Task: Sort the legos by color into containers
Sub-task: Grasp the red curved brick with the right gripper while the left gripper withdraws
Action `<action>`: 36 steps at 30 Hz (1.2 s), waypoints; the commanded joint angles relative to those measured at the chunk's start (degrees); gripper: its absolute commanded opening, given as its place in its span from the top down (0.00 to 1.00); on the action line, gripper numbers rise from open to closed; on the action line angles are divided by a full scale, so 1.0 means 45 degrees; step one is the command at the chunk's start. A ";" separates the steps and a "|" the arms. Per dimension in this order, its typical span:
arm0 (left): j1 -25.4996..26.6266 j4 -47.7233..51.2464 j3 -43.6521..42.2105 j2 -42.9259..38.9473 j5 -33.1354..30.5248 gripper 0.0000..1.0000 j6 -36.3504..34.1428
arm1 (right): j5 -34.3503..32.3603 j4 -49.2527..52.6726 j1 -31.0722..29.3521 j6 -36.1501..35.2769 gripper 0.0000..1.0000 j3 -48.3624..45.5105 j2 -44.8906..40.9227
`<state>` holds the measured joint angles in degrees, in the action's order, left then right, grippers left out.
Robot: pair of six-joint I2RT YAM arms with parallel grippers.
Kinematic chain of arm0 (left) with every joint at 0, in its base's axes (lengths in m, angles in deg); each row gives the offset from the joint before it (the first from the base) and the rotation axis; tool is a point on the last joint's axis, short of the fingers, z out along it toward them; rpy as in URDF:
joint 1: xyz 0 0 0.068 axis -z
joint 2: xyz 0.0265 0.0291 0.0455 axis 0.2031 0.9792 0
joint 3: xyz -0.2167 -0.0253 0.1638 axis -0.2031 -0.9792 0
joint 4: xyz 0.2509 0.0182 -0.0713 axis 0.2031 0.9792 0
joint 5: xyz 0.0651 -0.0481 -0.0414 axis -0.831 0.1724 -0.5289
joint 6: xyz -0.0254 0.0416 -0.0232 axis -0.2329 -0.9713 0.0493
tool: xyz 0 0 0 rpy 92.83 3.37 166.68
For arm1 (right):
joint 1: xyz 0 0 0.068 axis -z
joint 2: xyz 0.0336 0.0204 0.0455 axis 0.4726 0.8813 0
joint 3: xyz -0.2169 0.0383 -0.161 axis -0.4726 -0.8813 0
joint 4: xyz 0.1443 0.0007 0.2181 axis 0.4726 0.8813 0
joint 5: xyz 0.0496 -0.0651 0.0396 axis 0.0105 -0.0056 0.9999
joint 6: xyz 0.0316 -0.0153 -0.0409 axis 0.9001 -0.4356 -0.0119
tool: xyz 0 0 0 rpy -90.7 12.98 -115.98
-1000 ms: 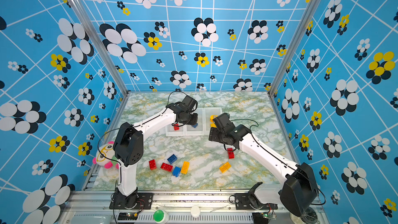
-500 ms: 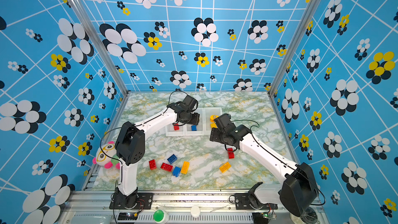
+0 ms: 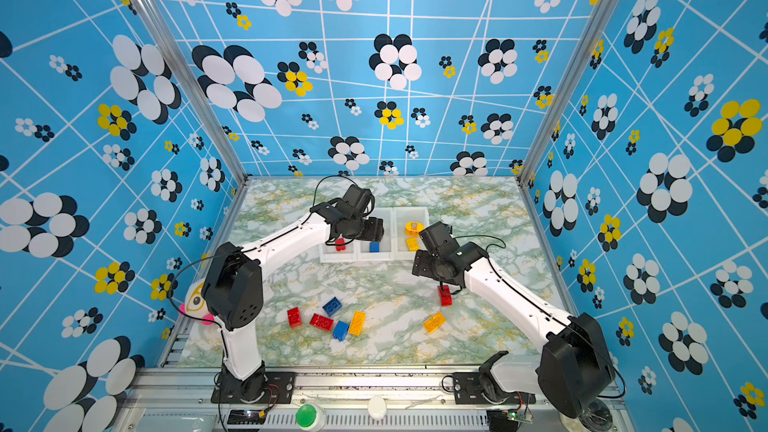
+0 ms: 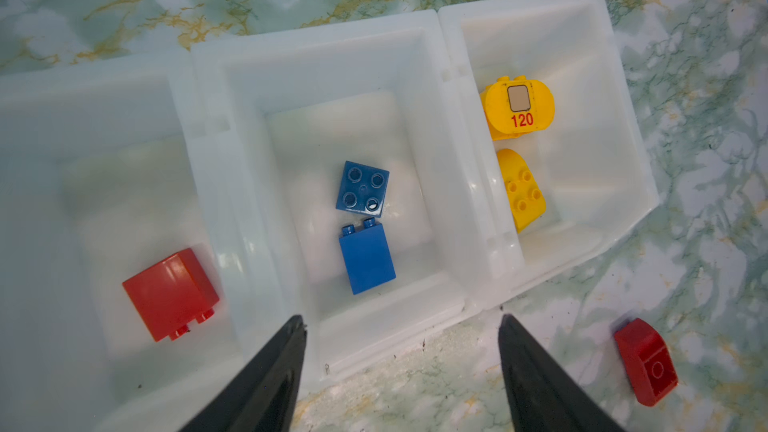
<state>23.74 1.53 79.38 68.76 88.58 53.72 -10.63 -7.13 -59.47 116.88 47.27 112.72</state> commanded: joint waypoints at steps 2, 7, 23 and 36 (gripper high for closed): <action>-0.0068 -0.0615 -0.1085 -0.1320 0.0398 0.22 0.0491 | -0.0037 0.0610 0.0585 -0.0668 0.15 -0.0446 -0.0100; -0.0086 -0.1016 -0.2411 -0.2563 0.0573 0.18 0.0843 | 0.0002 0.0777 0.1189 -0.1145 0.14 -0.0846 0.0167; -0.0241 -0.1518 -0.5626 -0.5929 0.0779 0.13 0.1826 | 0.0434 0.0095 0.1538 -0.1700 0.24 -0.1363 0.2113; -0.0661 -0.1414 -0.6785 -0.7296 0.0942 0.10 0.2121 | 0.0754 -0.0161 0.1538 -0.1633 0.40 -0.1846 0.2507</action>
<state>21.60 -4.37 50.05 37.72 91.90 62.44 -8.01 -7.37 -52.80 109.19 39.43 123.08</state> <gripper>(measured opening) 0.898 0.602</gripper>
